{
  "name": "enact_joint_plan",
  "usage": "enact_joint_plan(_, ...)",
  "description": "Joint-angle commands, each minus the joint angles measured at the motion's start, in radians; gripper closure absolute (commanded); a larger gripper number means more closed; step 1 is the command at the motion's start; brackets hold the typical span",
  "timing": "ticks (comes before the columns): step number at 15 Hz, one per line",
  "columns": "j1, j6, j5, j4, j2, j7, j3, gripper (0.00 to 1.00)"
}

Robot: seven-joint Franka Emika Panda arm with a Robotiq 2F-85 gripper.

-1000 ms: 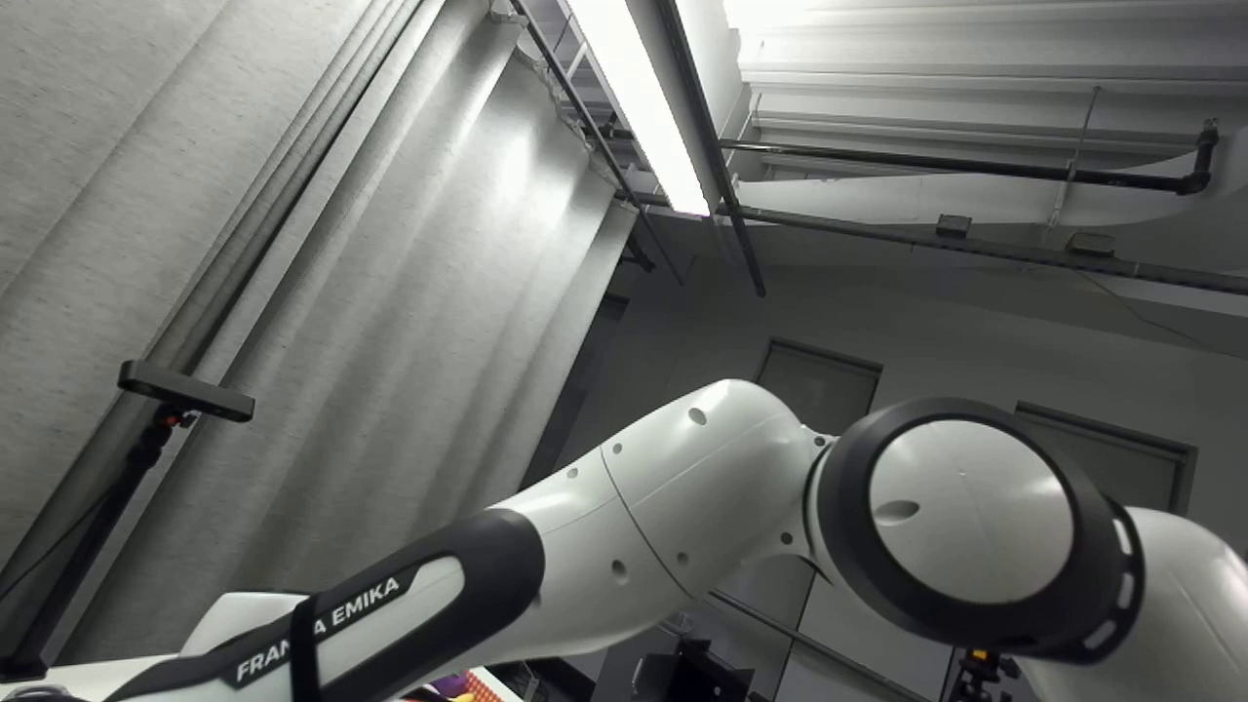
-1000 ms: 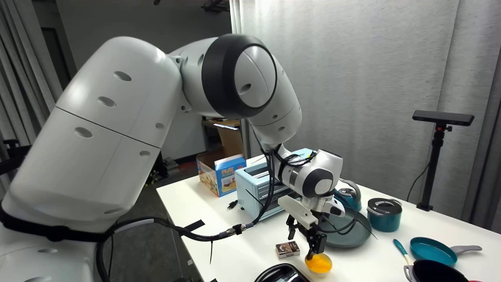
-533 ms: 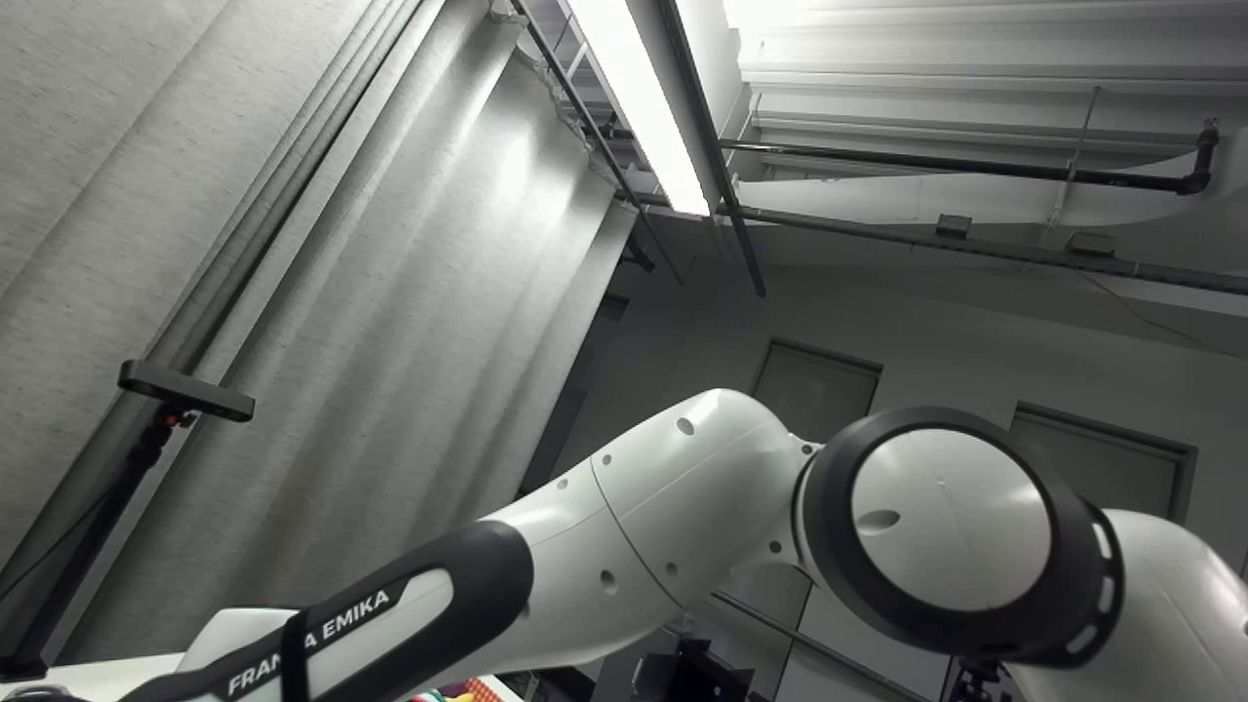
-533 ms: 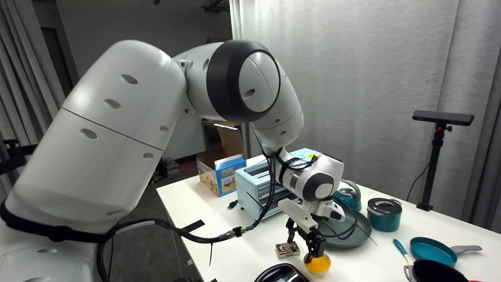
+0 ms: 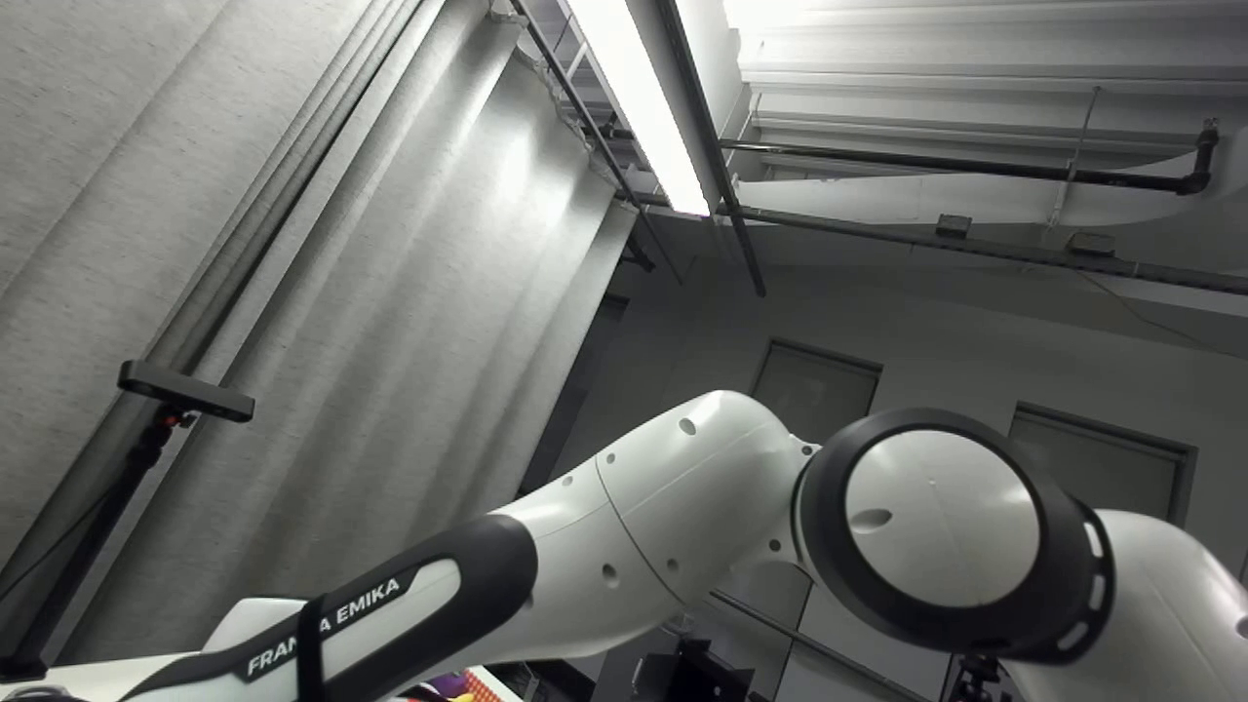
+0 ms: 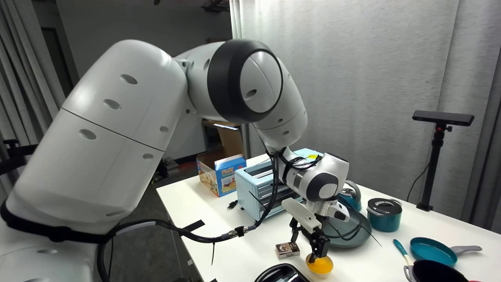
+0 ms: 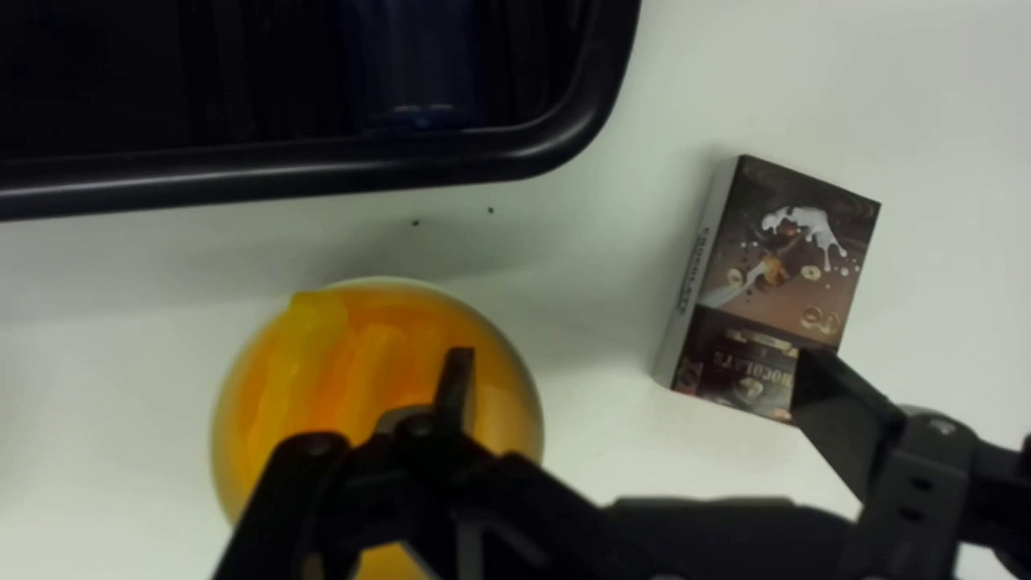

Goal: Pour the content from the cup

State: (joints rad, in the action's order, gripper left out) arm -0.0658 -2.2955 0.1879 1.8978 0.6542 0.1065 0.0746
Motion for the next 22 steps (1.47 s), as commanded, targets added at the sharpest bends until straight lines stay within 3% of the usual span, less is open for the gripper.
enact_joint_plan(1, 0.035, 0.026, 0.031, -0.017, -0.004, -0.033, 0.014, 0.00)
enact_joint_plan(3, 0.045, 0.031, 0.040, -0.026, 0.003, -0.037, 0.016, 0.02)
enact_joint_plan(5, 0.051, 0.030, 0.047, -0.030, 0.005, -0.041, 0.014, 0.20)
enact_joint_plan(6, 0.053, 0.030, 0.046, -0.032, 0.006, -0.041, 0.013, 0.35)
enact_joint_plan(14, 0.088, 0.036, 0.081, -0.041, 0.009, -0.063, 0.019, 0.96)
enact_joint_plan(16, 0.095, 0.034, 0.092, -0.040, 0.007, -0.069, 0.017, 1.00)
enact_joint_plan(22, 0.055, 0.014, 0.032, -0.003, -0.048, -0.020, -0.021, 0.99)
